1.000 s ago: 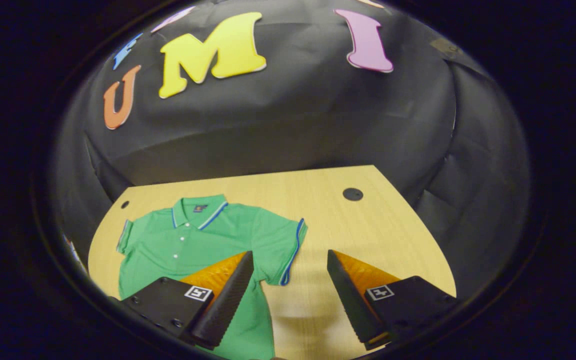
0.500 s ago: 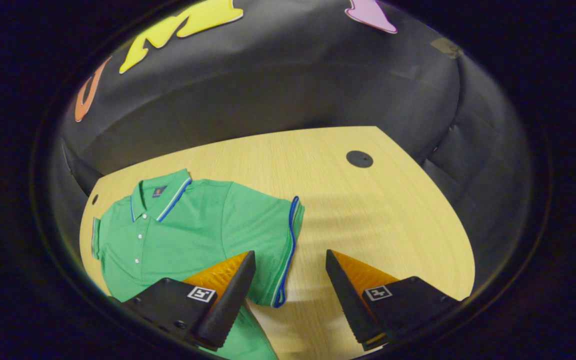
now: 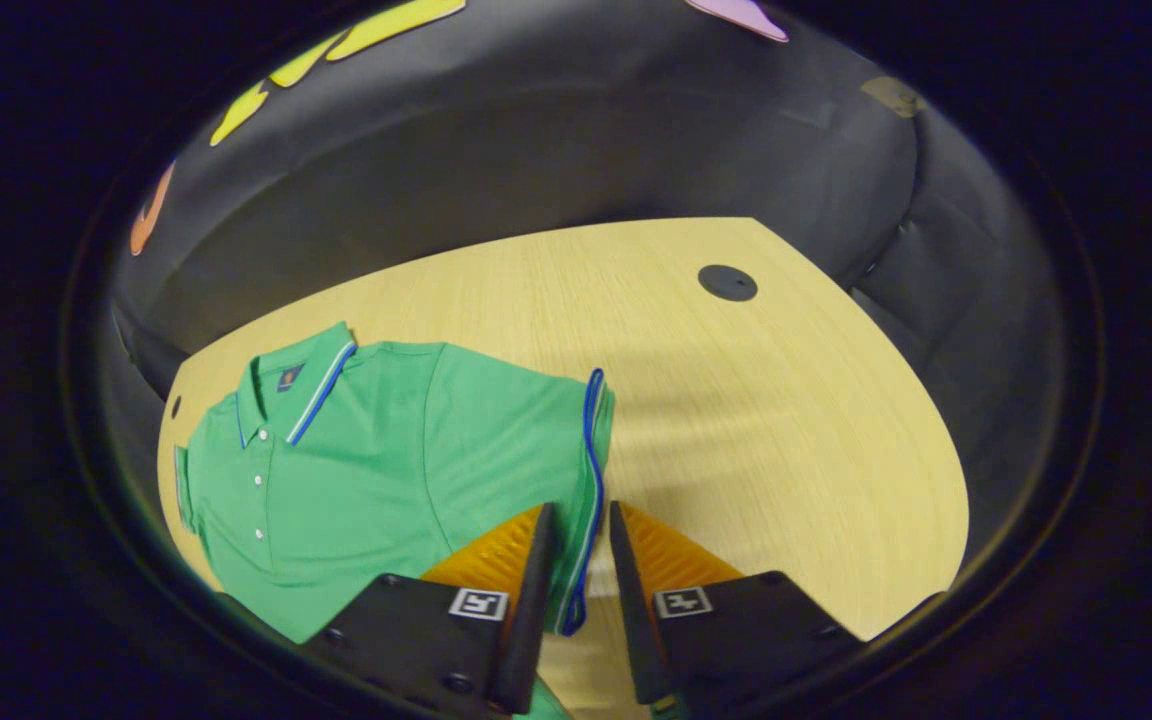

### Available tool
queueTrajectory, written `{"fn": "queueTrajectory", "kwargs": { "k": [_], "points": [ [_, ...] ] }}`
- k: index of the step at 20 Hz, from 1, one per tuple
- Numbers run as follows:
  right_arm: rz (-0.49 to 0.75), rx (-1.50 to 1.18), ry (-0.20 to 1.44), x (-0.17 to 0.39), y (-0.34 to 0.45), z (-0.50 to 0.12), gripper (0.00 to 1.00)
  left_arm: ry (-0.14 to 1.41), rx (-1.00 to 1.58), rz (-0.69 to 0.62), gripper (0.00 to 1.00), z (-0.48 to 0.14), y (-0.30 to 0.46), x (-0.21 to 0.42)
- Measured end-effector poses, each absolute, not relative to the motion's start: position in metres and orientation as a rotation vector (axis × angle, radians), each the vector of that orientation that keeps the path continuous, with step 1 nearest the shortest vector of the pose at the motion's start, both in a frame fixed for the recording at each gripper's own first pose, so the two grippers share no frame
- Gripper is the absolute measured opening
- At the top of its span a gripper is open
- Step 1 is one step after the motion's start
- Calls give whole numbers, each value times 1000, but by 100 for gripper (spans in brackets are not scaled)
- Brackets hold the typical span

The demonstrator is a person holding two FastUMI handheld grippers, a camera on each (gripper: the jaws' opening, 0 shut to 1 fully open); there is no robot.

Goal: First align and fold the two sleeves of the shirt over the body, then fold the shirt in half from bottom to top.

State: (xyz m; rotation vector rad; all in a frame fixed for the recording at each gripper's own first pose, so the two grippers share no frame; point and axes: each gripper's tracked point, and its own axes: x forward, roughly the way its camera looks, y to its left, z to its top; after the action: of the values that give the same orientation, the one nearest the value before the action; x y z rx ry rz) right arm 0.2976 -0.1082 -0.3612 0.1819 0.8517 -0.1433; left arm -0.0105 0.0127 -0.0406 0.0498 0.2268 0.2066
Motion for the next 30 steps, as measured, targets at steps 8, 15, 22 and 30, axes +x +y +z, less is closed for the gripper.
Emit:
{"fn": "queueTrajectory", "kwargs": {
  "k": [8,15,22,30],
  "points": [
    [-127,168,850,297,-109,-357,3,237,41,206,98,-42,12,-12],
    [-44,55,725,302,-97,-314,3,225,32,212,98,-40,14,-15],
    [153,-63,648,296,-38,-291,3,230,-5,246,98,-46,20,-23],
    [255,-98,685,276,34,-308,2,232,-33,321,98,-49,46,-37]
  ]
}}
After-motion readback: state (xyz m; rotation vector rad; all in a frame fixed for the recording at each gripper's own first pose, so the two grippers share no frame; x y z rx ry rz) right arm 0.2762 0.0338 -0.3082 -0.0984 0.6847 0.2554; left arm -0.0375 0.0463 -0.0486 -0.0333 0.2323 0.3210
